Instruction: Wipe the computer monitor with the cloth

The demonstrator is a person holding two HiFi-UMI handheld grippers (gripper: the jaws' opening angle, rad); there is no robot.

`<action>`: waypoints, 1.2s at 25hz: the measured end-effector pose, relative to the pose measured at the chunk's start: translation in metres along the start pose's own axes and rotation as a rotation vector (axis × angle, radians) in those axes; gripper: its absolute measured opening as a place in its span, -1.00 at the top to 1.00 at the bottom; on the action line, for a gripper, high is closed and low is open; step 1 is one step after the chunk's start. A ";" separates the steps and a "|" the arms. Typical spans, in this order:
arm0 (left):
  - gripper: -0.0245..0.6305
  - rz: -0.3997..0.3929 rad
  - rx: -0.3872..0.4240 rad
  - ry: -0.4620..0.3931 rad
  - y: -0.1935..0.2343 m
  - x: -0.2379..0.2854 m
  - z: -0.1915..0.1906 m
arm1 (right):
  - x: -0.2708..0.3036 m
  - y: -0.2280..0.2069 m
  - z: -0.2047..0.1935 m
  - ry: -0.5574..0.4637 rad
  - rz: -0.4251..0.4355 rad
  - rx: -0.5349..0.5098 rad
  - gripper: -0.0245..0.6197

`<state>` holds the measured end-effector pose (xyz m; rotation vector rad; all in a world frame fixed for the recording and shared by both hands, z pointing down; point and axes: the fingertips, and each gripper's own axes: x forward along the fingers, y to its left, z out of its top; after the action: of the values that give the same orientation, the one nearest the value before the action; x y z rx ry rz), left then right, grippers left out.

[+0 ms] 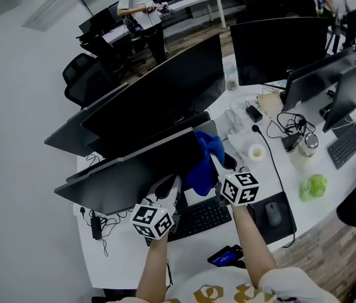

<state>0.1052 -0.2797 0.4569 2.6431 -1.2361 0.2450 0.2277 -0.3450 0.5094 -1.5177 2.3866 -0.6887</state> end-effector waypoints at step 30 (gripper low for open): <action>0.93 0.010 0.003 0.208 -0.003 0.022 -0.098 | -0.005 -0.049 -0.101 0.116 -0.018 0.179 0.54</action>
<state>0.1157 -0.2691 0.5559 2.5371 -1.1820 0.5092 0.2250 -0.3308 0.6213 -1.4633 2.3223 -0.9904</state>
